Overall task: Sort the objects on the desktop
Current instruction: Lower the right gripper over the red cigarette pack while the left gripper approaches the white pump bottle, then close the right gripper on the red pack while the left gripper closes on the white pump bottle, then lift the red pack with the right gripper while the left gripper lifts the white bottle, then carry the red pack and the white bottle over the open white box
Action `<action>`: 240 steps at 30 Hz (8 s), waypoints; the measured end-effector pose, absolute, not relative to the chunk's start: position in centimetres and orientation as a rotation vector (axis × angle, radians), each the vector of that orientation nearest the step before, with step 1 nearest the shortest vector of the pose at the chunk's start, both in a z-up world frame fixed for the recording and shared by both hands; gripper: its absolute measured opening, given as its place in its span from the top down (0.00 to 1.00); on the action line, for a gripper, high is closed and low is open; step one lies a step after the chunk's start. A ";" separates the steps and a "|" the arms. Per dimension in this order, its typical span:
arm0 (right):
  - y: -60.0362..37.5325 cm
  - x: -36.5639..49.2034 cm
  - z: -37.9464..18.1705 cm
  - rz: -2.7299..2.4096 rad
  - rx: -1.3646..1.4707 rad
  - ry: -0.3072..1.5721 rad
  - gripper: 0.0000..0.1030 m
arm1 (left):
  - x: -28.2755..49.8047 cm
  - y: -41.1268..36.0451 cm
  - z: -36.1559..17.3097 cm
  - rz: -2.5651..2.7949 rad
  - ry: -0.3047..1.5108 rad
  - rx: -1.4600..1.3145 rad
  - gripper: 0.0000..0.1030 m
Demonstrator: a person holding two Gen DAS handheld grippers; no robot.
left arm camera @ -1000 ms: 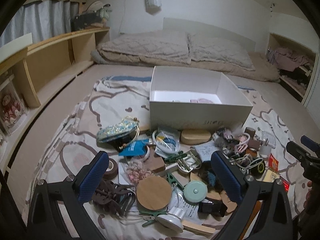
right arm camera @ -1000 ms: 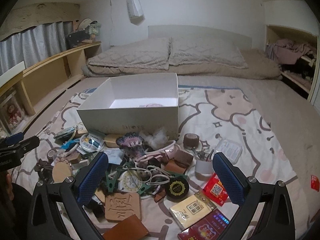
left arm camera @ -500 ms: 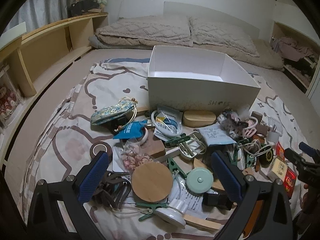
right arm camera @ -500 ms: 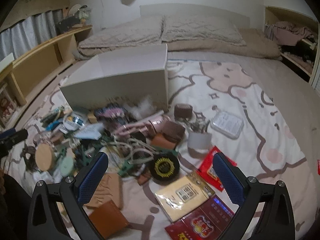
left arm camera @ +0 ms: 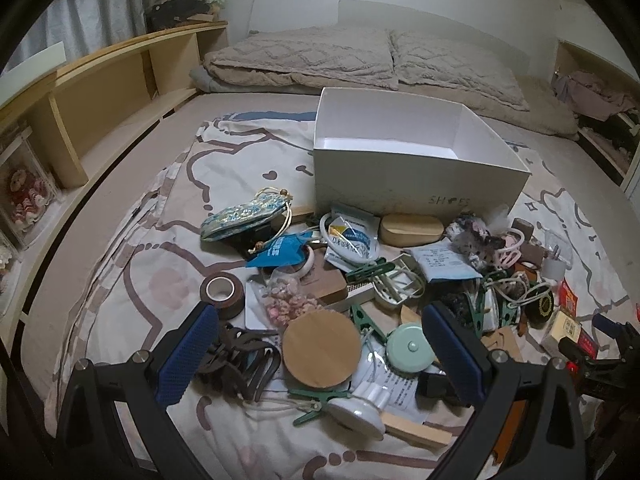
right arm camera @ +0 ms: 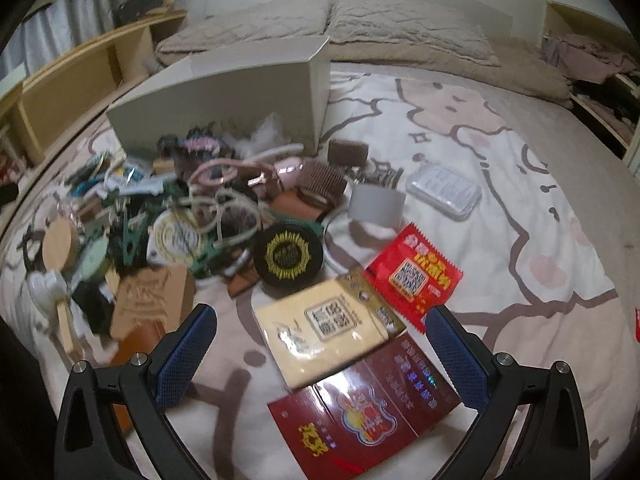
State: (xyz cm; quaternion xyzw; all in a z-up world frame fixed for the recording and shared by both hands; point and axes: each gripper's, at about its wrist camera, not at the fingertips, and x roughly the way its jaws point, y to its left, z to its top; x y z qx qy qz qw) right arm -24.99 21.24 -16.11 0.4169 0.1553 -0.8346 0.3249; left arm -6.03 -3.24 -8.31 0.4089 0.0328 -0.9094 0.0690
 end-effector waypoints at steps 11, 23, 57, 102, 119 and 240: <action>22.3 -25.2 -17.6 -2.139 1.103 0.448 0.00 | -4.8 -3.8 -10.6 -2.751 0.132 1.270 0.00; 25.1 -24.9 -19.4 -2.196 1.166 0.459 0.00 | -3.8 -2.5 -13.4 -2.738 0.123 1.317 0.00; 26.0 -23.6 -21.3 -2.329 1.033 0.393 0.00 | -0.4 -6.6 -16.4 -2.619 0.361 1.360 0.00; 26.1 -23.9 -21.0 -2.284 1.069 0.390 0.00 | -0.4 -2.6 -19.6 -2.621 0.474 1.533 0.34; 27.3 -23.6 -19.2 -2.148 1.072 0.456 0.00 | -0.1 -3.4 -19.5 -2.595 0.528 1.445 0.48; 25.0 -21.4 2.4 -2.052 0.571 0.062 0.13 | 1.9 3.6 7.8 -2.682 0.346 0.799 0.52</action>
